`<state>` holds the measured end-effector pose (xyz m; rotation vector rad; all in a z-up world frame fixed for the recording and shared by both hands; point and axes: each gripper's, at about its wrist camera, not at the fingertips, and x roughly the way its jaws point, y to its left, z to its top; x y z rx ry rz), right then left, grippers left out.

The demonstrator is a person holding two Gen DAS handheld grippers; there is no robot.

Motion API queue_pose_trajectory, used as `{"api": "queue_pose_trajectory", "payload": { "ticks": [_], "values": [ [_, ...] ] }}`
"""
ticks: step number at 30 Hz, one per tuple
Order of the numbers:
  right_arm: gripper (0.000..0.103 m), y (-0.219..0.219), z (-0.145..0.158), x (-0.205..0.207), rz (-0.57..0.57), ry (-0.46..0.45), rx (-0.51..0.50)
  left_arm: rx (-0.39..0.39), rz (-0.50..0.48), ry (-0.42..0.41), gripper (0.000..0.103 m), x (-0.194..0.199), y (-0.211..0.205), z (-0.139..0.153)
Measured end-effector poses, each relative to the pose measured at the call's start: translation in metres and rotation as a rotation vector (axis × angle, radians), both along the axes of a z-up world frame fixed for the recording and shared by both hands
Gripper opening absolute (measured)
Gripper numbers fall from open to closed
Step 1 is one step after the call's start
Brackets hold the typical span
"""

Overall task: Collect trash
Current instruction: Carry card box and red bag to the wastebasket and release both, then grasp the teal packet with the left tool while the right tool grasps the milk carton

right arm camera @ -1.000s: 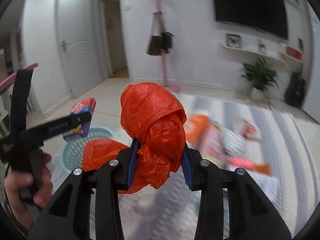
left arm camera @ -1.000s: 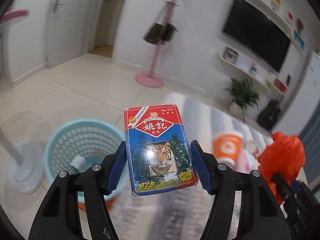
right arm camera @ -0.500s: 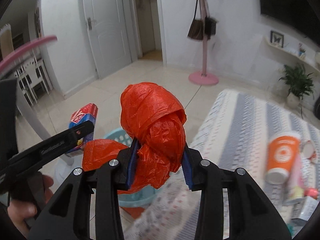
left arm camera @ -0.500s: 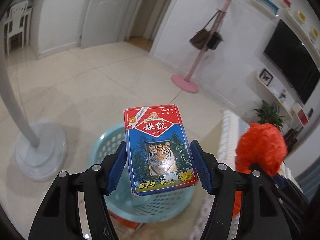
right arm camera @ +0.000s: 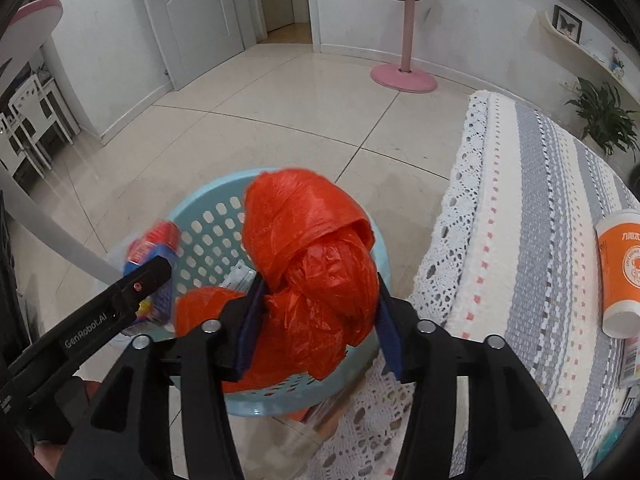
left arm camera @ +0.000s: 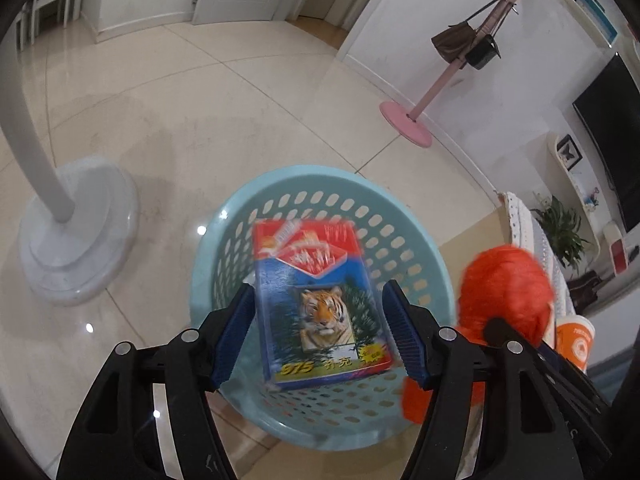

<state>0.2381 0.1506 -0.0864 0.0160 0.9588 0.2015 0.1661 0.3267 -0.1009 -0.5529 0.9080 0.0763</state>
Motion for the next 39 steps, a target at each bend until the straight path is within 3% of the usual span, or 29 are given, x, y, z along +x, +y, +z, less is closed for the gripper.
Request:
{"api": "queue_pose_trajectory", "payload": {
  "ticks": [4, 10, 17, 20, 24, 29, 33, 37, 39],
  "values": [
    [0.052, -0.008, 0.008, -0.005, -0.005, -0.013, 0.036, 0.006, 0.011, -0.017, 0.072, -0.004, 0.003, 0.006],
    [0.052, -0.014, 0.027, -0.023, -0.005, -0.046, 0.059, -0.01, 0.014, -0.056, 0.072, -0.014, -0.002, 0.024],
    [0.052, -0.049, 0.067, -0.056, -0.027, -0.129, 0.085, -0.018, -0.046, -0.164, 0.072, -0.029, -0.032, 0.074],
    [0.052, -0.081, 0.097, -0.079, -0.054, -0.209, 0.092, -0.033, -0.095, -0.228, 0.072, -0.037, -0.057, 0.102],
    [0.052, -0.129, 0.131, -0.11, -0.098, -0.317, 0.066, -0.037, -0.193, -0.313, 0.072, -0.05, -0.105, 0.138],
    [0.052, -0.206, 0.162, -0.16, -0.186, -0.445, 0.007, -0.053, -0.356, -0.367, 0.072, -0.072, -0.179, 0.16],
    [0.052, -0.268, 0.166, -0.193, -0.25, -0.488, -0.023, -0.027, -0.498, -0.371, 0.078, -0.088, -0.248, 0.158],
    [0.048, -0.328, 0.15, -0.215, -0.332, -0.479, -0.055, 0.009, -0.657, -0.33, 0.079, -0.098, -0.314, 0.14],
    [0.03, -0.356, 0.137, -0.219, -0.356, -0.449, -0.038, 0.033, -0.736, -0.29, 0.079, -0.098, -0.346, 0.125]
  ]
}}
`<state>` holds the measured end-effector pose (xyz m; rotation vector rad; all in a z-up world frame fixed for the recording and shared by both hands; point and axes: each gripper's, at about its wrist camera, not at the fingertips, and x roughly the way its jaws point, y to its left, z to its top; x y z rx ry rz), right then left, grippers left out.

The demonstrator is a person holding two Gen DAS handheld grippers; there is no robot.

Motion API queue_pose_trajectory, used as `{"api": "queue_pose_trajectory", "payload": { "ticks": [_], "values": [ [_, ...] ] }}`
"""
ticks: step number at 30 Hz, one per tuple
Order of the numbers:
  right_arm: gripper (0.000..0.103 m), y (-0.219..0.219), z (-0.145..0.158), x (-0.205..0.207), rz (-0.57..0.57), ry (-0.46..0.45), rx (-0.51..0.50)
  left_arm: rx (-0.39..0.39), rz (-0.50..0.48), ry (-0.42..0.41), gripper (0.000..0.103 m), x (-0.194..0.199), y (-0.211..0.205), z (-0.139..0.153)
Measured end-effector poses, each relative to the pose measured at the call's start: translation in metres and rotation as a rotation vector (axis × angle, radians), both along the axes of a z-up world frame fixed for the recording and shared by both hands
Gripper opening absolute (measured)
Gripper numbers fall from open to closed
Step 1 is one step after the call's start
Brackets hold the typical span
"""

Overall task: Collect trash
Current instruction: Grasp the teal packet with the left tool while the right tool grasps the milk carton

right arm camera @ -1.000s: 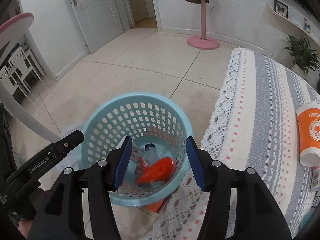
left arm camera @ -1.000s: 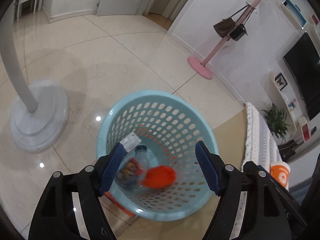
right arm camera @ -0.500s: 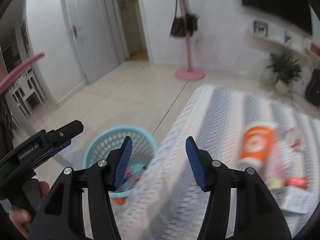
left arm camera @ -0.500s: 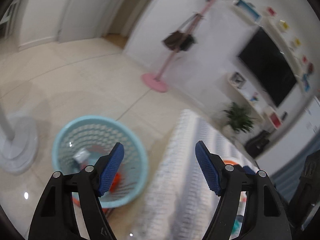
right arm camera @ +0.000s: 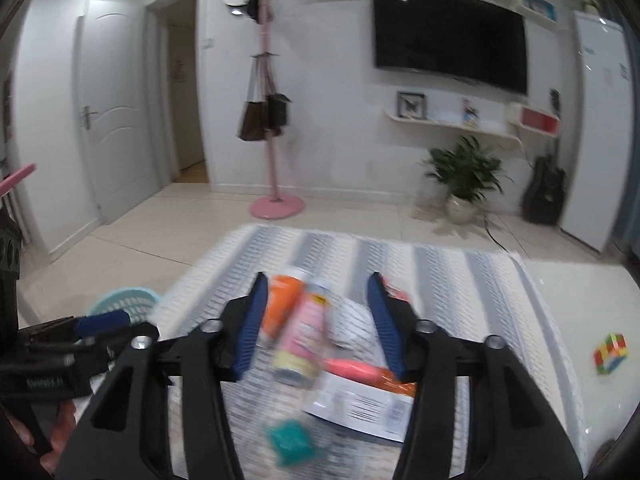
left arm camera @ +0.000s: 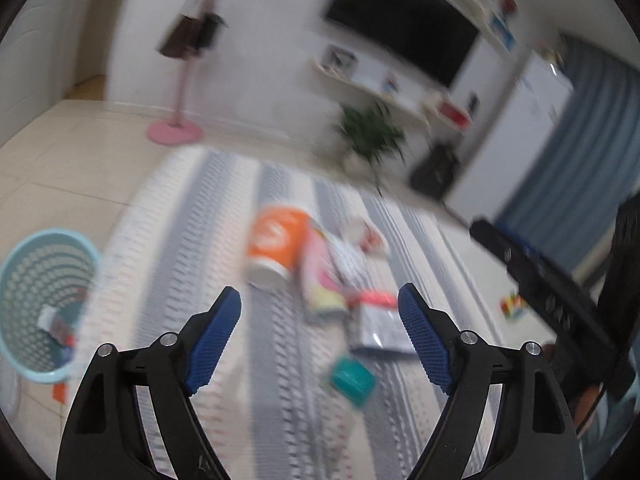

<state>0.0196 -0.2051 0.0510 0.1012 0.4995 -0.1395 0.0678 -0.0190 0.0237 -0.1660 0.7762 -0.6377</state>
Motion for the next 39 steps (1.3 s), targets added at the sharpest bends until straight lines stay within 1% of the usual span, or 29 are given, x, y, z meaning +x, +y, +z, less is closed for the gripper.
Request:
{"api": "queue_pose_trajectory", "payload": {
  "ticks": [3, 5, 8, 11, 15, 18, 21, 23, 24, 27, 28, 29, 30, 32, 35, 36, 38, 39],
  "values": [
    [0.028, -0.03, -0.02, -0.002, -0.04, 0.03, 0.034, 0.078, -0.076, 0.037, 0.079, 0.0, -0.037, -0.027],
    [0.028, -0.049, -0.038, 0.0, -0.042, 0.07, 0.079, 0.13, -0.099, 0.073, 0.079, -0.001, -0.054, -0.05],
    [0.028, -0.068, -0.066, 0.006, -0.049, 0.144, 0.126, 0.175, -0.102, 0.121, 0.079, -0.002, -0.071, -0.077],
    [0.028, -0.079, -0.093, 0.018, -0.041, 0.216, 0.189, 0.209, -0.087, 0.16, 0.079, 0.003, -0.079, -0.096],
    [0.028, -0.084, -0.115, 0.025, -0.023, 0.27, 0.263, 0.221, -0.092, 0.198, 0.079, 0.005, -0.086, -0.113],
    [0.028, -0.083, -0.124, 0.027, -0.019, 0.314, 0.257, 0.228, -0.111, 0.2, 0.079, 0.003, -0.093, -0.119],
    [0.028, -0.081, -0.129, 0.023, 0.004, 0.338, 0.265, 0.249, -0.127, 0.194, 0.079, 0.002, -0.096, -0.121],
    [0.028, -0.078, -0.13, 0.015, 0.019, 0.348, 0.282, 0.262, -0.126, 0.196, 0.079, 0.002, -0.096, -0.122],
    [0.028, -0.075, -0.131, 0.01, 0.03, 0.367, 0.285, 0.276, -0.122, 0.197, 0.079, 0.003, -0.095, -0.123],
    [0.029, -0.066, -0.133, -0.008, 0.07, 0.4, 0.285, 0.334, -0.102, 0.198, 0.079, 0.003, -0.09, -0.127],
    [0.031, -0.062, -0.133, -0.013, 0.085, 0.402, 0.284, 0.34, -0.097, 0.202, 0.08, 0.004, -0.087, -0.127],
    [0.038, -0.056, -0.132, -0.019, 0.107, 0.399, 0.281, 0.337, -0.091, 0.208, 0.08, 0.006, -0.083, -0.127],
    [0.05, -0.052, -0.13, -0.023, 0.121, 0.393, 0.277, 0.334, -0.085, 0.216, 0.079, 0.008, -0.078, -0.127],
    [0.063, -0.041, -0.125, -0.03, 0.152, 0.377, 0.252, 0.338, -0.073, 0.226, 0.079, 0.011, -0.067, -0.126],
    [0.07, -0.026, -0.12, -0.03, 0.19, 0.37, 0.194, 0.348, -0.049, 0.232, 0.078, 0.015, -0.049, -0.123],
    [0.074, -0.018, -0.12, -0.028, 0.189, 0.37, 0.144, 0.342, -0.051, 0.243, 0.078, 0.017, -0.044, -0.123],
    [0.078, -0.007, -0.122, -0.021, 0.177, 0.373, 0.058, 0.313, -0.058, 0.274, 0.078, 0.02, -0.034, -0.124],
    [0.079, -0.005, -0.124, -0.017, 0.176, 0.376, 0.036, 0.296, -0.053, 0.284, 0.078, 0.021, -0.029, -0.123]
  ]
}}
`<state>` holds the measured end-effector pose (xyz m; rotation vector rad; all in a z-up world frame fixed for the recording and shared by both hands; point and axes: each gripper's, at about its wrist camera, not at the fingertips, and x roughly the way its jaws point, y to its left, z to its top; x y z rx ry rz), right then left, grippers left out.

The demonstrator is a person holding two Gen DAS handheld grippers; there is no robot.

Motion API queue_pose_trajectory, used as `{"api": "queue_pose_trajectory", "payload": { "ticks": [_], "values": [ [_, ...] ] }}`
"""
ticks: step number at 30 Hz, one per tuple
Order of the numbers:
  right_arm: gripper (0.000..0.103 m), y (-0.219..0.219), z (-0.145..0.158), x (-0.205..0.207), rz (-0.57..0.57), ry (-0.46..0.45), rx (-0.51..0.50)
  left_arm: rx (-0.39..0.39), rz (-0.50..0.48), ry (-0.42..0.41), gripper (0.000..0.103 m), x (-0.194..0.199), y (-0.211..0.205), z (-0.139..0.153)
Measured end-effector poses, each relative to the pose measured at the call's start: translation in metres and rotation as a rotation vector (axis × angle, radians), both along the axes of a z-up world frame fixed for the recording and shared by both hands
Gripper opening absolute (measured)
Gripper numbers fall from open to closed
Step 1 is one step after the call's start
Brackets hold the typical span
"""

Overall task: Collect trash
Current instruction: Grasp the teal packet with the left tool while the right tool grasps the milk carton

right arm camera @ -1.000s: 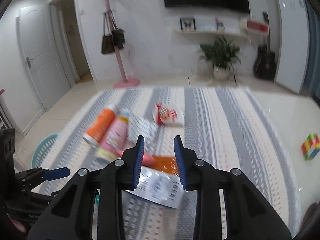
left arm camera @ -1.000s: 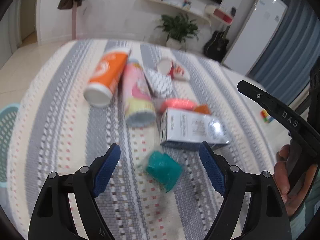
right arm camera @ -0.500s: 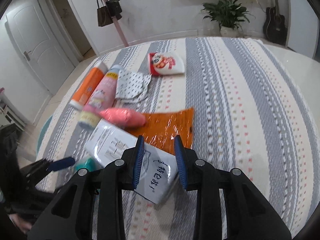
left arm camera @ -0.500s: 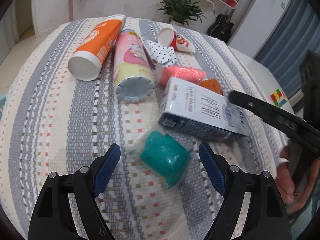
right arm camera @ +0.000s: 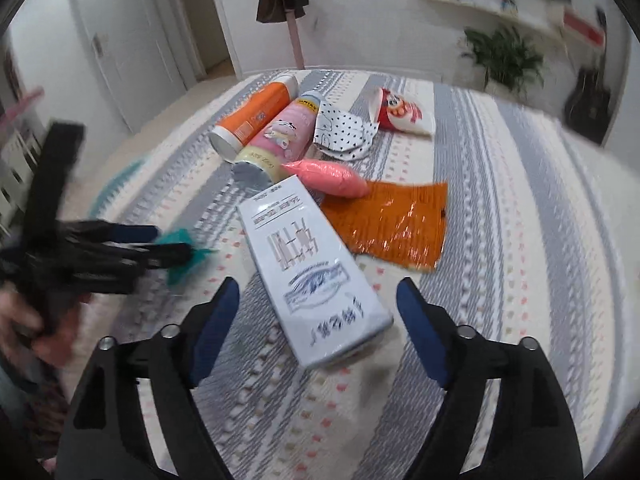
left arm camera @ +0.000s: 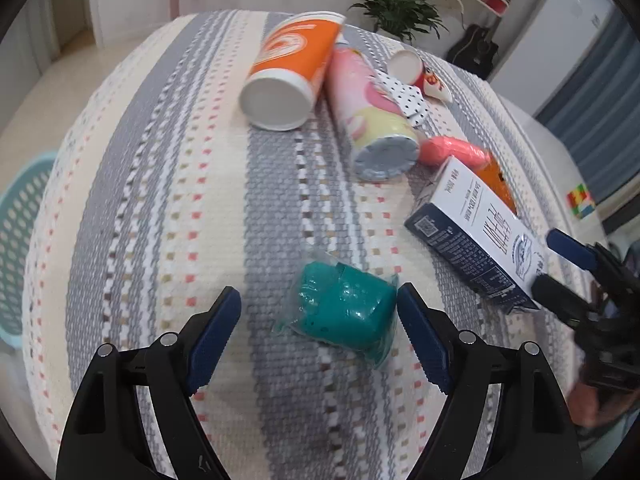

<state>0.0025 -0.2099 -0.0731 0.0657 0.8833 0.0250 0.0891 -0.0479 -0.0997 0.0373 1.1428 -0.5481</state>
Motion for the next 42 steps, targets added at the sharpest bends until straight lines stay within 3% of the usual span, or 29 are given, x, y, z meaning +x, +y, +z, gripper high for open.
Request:
{"api": "queue_pose_trajectory", "payload": {
  "ticks": [8, 12, 18, 22, 24, 29, 33, 36, 39, 42],
  "values": [
    [0.079, 0.002, -0.023, 0.02, 0.017, 0.036, 0.004, -0.038, -0.094, 0.032, 0.082, -0.015, 0.004, 0.002],
    [0.075, -0.001, -0.024, 0.021, 0.0, 0.036, 0.042, 0.104, -0.142, -0.044, 0.083, -0.025, -0.016, -0.003],
    [0.055, 0.007, -0.017, 0.015, 0.007, 0.026, 0.035, 0.145, -0.078, -0.063, 0.08, -0.019, 0.002, -0.002],
    [0.053, 0.016, -0.016, 0.013, 0.007, 0.024, 0.029, 0.138, 0.009, -0.054, 0.08, -0.011, 0.037, 0.003],
    [0.053, 0.021, -0.016, 0.013, 0.004, 0.024, 0.039, 0.099, 0.045, -0.042, 0.08, -0.006, 0.048, 0.008],
    [0.051, 0.029, -0.013, 0.013, -0.015, 0.007, 0.037, -0.159, 0.04, 0.052, 0.081, -0.001, 0.054, 0.017],
    [0.05, 0.032, -0.007, 0.009, -0.023, -0.017, 0.023, -0.211, 0.069, 0.131, 0.081, 0.004, 0.031, 0.007],
    [0.05, 0.029, -0.005, 0.009, -0.026, -0.017, 0.029, -0.201, 0.103, 0.143, 0.08, 0.006, 0.015, 0.002],
    [0.05, 0.028, -0.009, 0.01, -0.029, -0.005, 0.028, -0.15, 0.138, 0.099, 0.079, 0.003, 0.002, 0.001],
    [0.05, 0.027, -0.013, 0.009, -0.035, 0.0, 0.041, -0.05, 0.154, 0.041, 0.066, 0.002, -0.009, 0.001]
  ]
}}
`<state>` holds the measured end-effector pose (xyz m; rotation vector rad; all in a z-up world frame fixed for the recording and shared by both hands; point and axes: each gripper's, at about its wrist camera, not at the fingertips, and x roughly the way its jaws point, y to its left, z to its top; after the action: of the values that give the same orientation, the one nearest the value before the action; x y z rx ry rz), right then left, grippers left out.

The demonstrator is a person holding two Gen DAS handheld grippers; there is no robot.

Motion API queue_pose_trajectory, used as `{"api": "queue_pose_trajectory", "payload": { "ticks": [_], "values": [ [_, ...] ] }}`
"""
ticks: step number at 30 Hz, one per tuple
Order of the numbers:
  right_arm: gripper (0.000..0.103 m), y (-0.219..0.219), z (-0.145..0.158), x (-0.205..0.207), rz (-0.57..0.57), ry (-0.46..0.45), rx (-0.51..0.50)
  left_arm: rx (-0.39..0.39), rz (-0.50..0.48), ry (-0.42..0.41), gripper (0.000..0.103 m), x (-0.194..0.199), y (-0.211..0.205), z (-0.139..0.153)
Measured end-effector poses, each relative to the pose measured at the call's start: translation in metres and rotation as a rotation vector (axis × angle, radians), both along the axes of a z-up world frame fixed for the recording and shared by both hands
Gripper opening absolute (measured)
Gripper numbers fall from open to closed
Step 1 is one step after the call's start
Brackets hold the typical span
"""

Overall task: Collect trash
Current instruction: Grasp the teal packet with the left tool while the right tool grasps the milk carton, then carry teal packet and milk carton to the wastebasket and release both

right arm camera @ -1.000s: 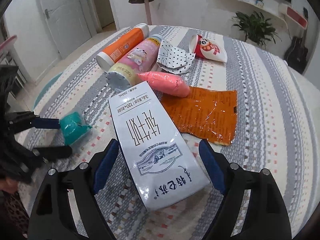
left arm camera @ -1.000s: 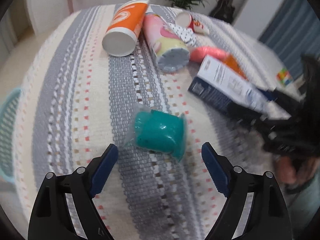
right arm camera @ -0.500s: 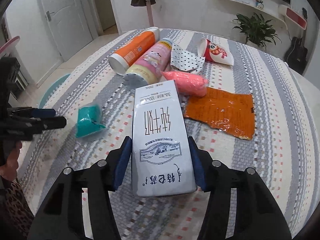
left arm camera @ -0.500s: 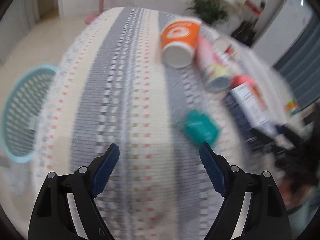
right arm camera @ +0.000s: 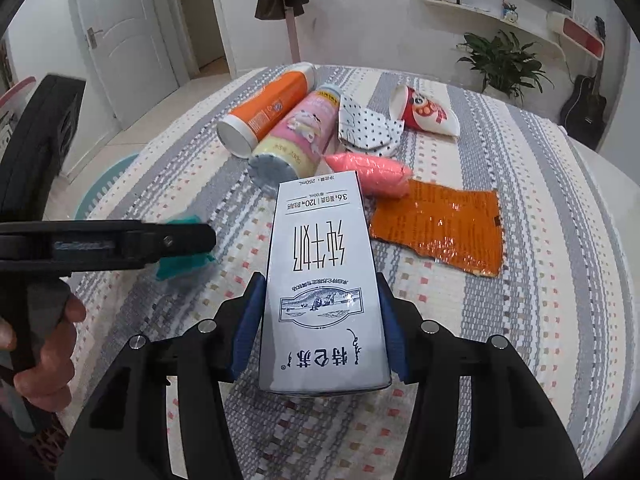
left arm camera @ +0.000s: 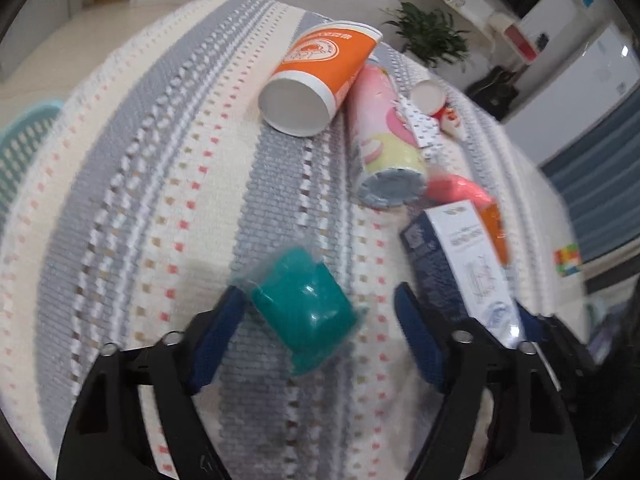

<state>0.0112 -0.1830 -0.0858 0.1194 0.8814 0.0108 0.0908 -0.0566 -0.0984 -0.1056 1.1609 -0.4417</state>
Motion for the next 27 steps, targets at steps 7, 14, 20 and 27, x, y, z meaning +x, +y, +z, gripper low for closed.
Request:
{"api": "queue_pose_trajectory", "payload": {
  "ticks": [7, 14, 20, 27],
  "values": [
    [0.05, -0.002, 0.006, -0.002, -0.012, -0.022, 0.073, 0.067, -0.028, -0.044, 0.035, -0.002, -0.004, 0.006],
    [0.05, 0.025, 0.035, -0.004, 0.043, -0.092, 0.092, -0.059, 0.024, -0.131, 0.034, 0.004, 0.059, 0.038],
    [0.05, 0.075, 0.071, 0.014, 0.133, -0.18, 0.072, -0.129, 0.128, -0.198, 0.034, 0.0, 0.109, 0.068],
    [0.05, 0.148, 0.099, 0.063, 0.243, -0.245, 0.053, -0.162, 0.289, -0.283, 0.034, 0.011, 0.202, 0.109]
  ]
}}
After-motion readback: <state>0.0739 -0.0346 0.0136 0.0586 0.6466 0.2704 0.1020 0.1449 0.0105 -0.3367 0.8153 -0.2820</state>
